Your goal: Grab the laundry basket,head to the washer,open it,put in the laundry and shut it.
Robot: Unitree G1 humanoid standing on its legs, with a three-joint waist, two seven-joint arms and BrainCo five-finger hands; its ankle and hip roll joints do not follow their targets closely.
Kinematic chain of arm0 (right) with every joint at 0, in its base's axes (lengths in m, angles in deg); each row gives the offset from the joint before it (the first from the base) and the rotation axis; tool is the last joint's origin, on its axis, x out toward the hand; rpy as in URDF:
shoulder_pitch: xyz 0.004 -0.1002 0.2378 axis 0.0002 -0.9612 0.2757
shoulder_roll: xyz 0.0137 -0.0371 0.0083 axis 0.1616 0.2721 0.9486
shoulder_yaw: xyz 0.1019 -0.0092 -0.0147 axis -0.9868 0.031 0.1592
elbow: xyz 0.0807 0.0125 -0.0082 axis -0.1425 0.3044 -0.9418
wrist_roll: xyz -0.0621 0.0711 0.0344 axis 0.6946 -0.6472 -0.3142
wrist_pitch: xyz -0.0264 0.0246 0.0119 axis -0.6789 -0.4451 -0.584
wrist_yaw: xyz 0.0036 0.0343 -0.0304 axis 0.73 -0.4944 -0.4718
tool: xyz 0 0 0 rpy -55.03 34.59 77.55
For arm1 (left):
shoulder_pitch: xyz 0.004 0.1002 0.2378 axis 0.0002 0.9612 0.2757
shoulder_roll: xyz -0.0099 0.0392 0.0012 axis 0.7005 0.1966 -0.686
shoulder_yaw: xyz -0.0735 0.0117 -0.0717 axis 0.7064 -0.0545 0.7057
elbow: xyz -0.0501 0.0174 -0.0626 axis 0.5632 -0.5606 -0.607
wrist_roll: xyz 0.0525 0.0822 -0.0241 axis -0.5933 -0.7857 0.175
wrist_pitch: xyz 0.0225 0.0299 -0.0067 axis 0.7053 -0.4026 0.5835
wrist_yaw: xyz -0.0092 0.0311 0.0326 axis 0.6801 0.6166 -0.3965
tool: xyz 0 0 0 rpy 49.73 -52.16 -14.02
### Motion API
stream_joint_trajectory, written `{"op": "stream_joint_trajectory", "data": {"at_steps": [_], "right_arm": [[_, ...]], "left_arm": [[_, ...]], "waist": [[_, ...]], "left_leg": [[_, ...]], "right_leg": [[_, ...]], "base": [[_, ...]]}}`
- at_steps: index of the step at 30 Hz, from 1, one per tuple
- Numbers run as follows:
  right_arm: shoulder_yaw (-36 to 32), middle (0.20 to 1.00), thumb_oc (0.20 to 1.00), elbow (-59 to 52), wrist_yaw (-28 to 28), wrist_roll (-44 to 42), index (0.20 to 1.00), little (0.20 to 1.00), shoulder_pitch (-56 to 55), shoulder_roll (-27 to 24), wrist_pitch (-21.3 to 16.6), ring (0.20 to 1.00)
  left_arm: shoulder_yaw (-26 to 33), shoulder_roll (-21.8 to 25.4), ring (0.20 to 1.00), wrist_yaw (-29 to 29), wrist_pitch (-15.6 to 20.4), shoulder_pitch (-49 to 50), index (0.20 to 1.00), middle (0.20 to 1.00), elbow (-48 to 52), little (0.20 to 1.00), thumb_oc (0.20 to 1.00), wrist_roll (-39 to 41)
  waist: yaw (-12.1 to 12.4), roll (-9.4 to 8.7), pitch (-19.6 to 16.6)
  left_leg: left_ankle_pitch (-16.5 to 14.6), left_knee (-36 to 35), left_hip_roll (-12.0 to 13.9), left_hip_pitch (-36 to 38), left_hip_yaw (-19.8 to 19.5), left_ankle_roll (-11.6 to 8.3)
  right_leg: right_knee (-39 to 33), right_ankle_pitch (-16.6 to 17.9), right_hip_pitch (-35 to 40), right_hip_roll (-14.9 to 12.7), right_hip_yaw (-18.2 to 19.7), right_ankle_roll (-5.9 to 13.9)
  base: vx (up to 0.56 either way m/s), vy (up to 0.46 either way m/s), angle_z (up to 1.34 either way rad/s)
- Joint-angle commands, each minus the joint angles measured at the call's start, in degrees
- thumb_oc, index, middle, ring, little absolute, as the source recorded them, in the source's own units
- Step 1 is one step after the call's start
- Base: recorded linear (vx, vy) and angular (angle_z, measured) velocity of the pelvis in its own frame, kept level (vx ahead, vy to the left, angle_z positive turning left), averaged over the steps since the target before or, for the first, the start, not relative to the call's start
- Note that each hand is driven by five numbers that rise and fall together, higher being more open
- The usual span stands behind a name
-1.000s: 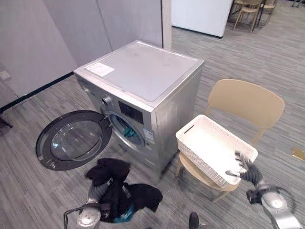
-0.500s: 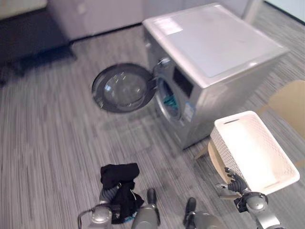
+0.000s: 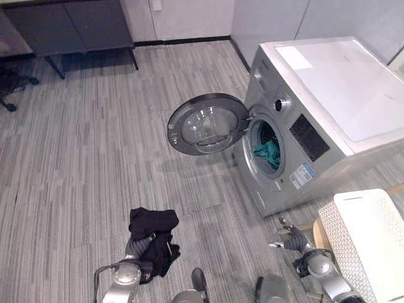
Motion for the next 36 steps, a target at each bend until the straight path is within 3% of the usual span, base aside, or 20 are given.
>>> {"op": "stream_joint_trajectory", "data": {"at_steps": [1,2,4,5,9,10,11,14,19,20,23,24,27,28,29,31,32,33,35,36], "right_arm": [[-0.54,1.000,1.000,-0.22,0.66,0.25,1.000,1.000,1.65,-1.63,-1.11,1.000],[-0.56,1.000,1.000,0.26,0.54,0.29,1.000,1.000,1.52,-1.63,-0.84,1.000],[-0.38,1.000,1.000,0.93,0.53,0.58,1.000,1.000,1.44,-1.55,-0.81,1.000],[-0.16,1.000,1.000,1.66,0.45,0.63,1.000,1.000,1.12,-1.32,-0.77,1.000],[-1.02,1.000,1.000,2.53,0.19,0.77,1.000,1.000,-0.98,-1.60,-0.91,1.000],[-1.75,1.000,1.000,3.38,0.54,0.93,1.000,1.000,-1.73,-2.25,-0.86,1.000],[-2.37,1.000,1.000,3.56,0.59,0.88,1.000,1.000,-1.80,-2.94,-0.54,1.000],[-2.86,1.000,1.000,4.52,1.07,0.44,1.000,1.000,-1.55,-3.40,-0.39,1.000],[-3.68,1.000,1.000,4.76,1.52,-0.03,1.000,1.000,-1.52,-3.97,-0.13,1.000],[-4.12,1.000,1.000,4.75,1.83,0.02,1.000,1.000,-1.97,-4.11,-0.25,1.000],[-3.77,1.000,1.000,5.06,2.07,0.32,1.000,1.000,-2.29,-3.92,-0.48,1.000],[-3.08,1.000,1.000,5.59,2.05,0.40,1.000,1.000,-1.91,-3.83,-0.78,1.000],[-2.88,1.000,1.000,6.57,2.19,0.43,1.000,1.000,-1.30,-3.91,-0.88,1.000],[-2.88,1.000,1.000,6.57,2.20,0.43,1.000,1.000,-1.30,-3.91,-0.88,1.000],[-3.01,1.000,1.000,7.77,2.00,0.89,1.000,1.000,-1.63,-3.60,-1.04,1.000],[-3.15,1.000,1.000,8.53,2.08,0.94,1.000,1.000,-1.30,-3.43,-0.95,1.000],[-3.22,1.000,1.000,7.99,1.74,0.66,1.000,1.000,-1.27,-3.09,-0.96,1.000],[-3.22,1.000,1.000,7.96,1.74,0.66,1.000,1.000,-1.29,-3.10,-0.94,1.000],[-1.70,1.000,1.000,8.17,1.27,1.83,1.000,1.000,0.61,-2.38,-0.87,1.000],[-1.72,1.000,1.000,8.17,1.27,1.83,1.000,1.000,0.63,-2.38,-0.86,1.000]], "left_arm": [[0.13,0.33,0.200,-0.15,2.46,1.32,0.200,0.200,3.18,0.200,0.200,-0.55],[-0.23,-0.15,0.200,-0.11,2.26,0.77,0.200,0.200,2.60,0.200,0.200,-0.46],[-0.17,-0.53,0.200,-0.22,2.26,0.50,0.200,0.200,1.92,0.200,0.200,-0.40],[-0.39,-0.78,0.200,-0.46,2.33,0.00,0.200,0.200,1.17,0.200,0.200,-0.64],[-1.40,-1.54,0.200,0.30,2.45,1.29,0.200,0.200,1.82,0.200,0.200,-2.05],[-2.28,-1.98,0.200,0.99,2.23,1.66,0.200,0.200,1.83,0.200,0.200,-2.24],[-2.90,-2.11,0.200,1.58,2.22,1.58,0.200,0.200,2.46,0.200,0.200,-2.10],[-3.63,-2.59,0.200,1.70,2.20,0.68,0.200,0.200,1.93,0.200,0.200,-1.88],[-4.27,-2.55,0.200,2.02,2.06,0.50,0.200,0.200,2.65,0.200,0.200,-1.98],[-4.41,-2.10,0.200,2.13,1.98,0.69,0.200,0.200,3.16,0.200,0.200,-2.47],[-4.67,-1.64,0.200,2.13,2.13,0.90,0.200,0.200,3.91,0.200,0.200,-2.86],[-5.24,-1.52,0.200,1.95,2.47,0.85,0.200,0.200,4.43,0.200,0.200,-2.66],[-6.37,-1.34,0.200,1.95,2.64,-0.11,0.200,0.200,4.48,0.200,0.200,-2.88],[-6.37,-1.34,0.200,1.95,2.64,-0.12,0.200,0.200,4.48,0.200,0.200,-2.88],[-7.64,-1.31,0.200,2.67,2.68,-0.60,0.200,0.200,3.84,0.200,0.200,-3.74],[-9.29,-1.06,0.200,2.95,2.79,-1.92,0.200,0.200,3.46,0.200,0.200,-4.79],[-10.26,-0.56,0.200,3.00,2.87,-2.87,0.200,0.200,3.98,0.200,0.200,-5.23],[-10.27,-0.56,0.200,3.00,2.89,-2.87,0.200,0.200,3.96,0.200,0.200,-5.23],[-10.73,0.16,0.200,2.23,3.34,-4.97,0.200,0.200,5.63,0.200,0.200,-4.81],[-10.73,0.15,0.200,2.23,3.34,-5.00,0.200,0.200,5.62,0.200,0.200,-4.81]], "waist": [[-0.32,-0.34,1.71],[-0.98,-0.99,2.32],[-1.14,-1.22,2.38],[-1.09,-1.11,2.06],[-2.51,-1.65,0.51],[-3.21,-1.19,0.02],[-3.57,-1.38,-0.16],[-3.53,-1.87,0.15],[-2.86,-2.97,-0.01],[-2.55,-2.82,-0.22],[-1.18,-2.16,0.40],[-0.22,-2.03,0.87],[-0.20,-1.55,0.75],[-0.16,-1.56,0.77],[-0.65,-0.68,-0.39],[-1.92,-0.58,-1.31],[-2.76,-0.66,-1.81],[-2.55,-0.69,-1.83],[-2.94,-0.87,-1.80],[-2.76,-0.80,-1.91]], "left_leg": [[-3.83,0.97,-0.24,-0.17,-4.49,-3.34],[-5.15,1.22,-1.48,1.15,-6.75,-3.41],[-5.85,1.40,-2.03,1.88,-7.62,-3.59],[-7.75,1.81,-2.35,3.16,-8.65,-3.81],[-10.36,5.49,-3.05,4.06,-10.09,-4.45],[-11.92,10.64,-1.64,3.69,-9.23,-6.42],[-9.53,19.78,0.51,0.74,-8.08,-8.29],[-7.96,25.39,2.31,-2.82,-6.91,-8.46],[-8.65,20.61,1.89,-7.67,-7.47,-7.01],[-4.36,15.85,2.05,-9.60,-8.94,-7.57],[2.35,8.49,2.08,-12.32,-15.30,-8.90],[3.75,5.76,1.02,-13.89,-22.25,-9.26],[5.09,4.33,0.62,-14.98,-25.94,-9.72],[5.09,4.31,0.62,-14.95,-25.90,-9.72],[5.58,2.53,1.38,-12.89,-25.69,-9.38],[4.90,3.19,1.30,-11.84,-23.86,-8.66],[4.09,3.33,1.36,-10.58,-20.97,-8.03],[4.04,3.31,1.39,-10.52,-20.75,-8.01],[1.70,3.15,2.08,-7.77,-12.80,-6.70],[1.78,3.13,2.22,-7.92,-12.64,-6.73]], "right_leg": [[-13.58,5.95,5.37,5.00,-3.97,0.47],[-19.87,8.73,3.22,6.27,-2.85,1.76],[-22.66,9.93,2.99,6.40,-3.56,2.24],[-24.42,10.09,2.72,5.89,-5.24,2.97],[-25.48,10.56,5.57,6.02,-3.97,1.15],[-25.86,10.04,8.19,5.87,-5.34,0.19],[-26.98,9.08,10.92,6.44,-5.52,-1.13],[-28.26,7.89,13.46,6.84,-5.42,-2.24],[-29.56,6.57,15.96,6.90,-3.93,-2.05],[-29.87,5.76,16.96,7.67,-2.64,-2.13],[-29.42,4.17,18.95,9.68,1.07,-2.75],[-28.56,3.19,19.92,10.71,4.75,-3.04],[-27.28,2.32,20.34,11.57,7.89,-2.98],[-27.27,2.31,20.36,11.57,7.93,-2.98],[-26.66,0.86,21.33,11.88,10.58,-2.47],[-25.23,0.27,21.45,10.92,12.61,-2.12],[-23.36,-0.10,20.71,10.18,14.44,-1.60],[-23.28,-0.13,20.63,10.17,14.66,-1.58],[-19.08,1.21,17.06,8.19,13.86,0.55],[-19.12,1.38,16.83,8.32,14.04,0.53]], "base": [[0.28,-0.062,0.41],[0.19,-0.057,0.62],[0.34,-0.090,0.63],[0.40,-0.141,0.54],[0.30,-0.163,0.53],[0.36,-0.232,1.05],[0.35,-0.233,1.00],[0.17,-0.104,0.38],[0.18,-0.020,-0.55],[0.25,0.057,-0.62],[0.31,0.108,-0.71],[0.27,0.122,-1.00],[0.20,0.109,-1.20],[0.29,0.223,-0.98],[0.33,0.284,-0.77],[0.37,0.380,-0.92],[0.22,0.272,-1.14],[0.20,0.290,-1.25],[0.09,0.247,-1.41],[0.04,0.177,-1.48]]}}
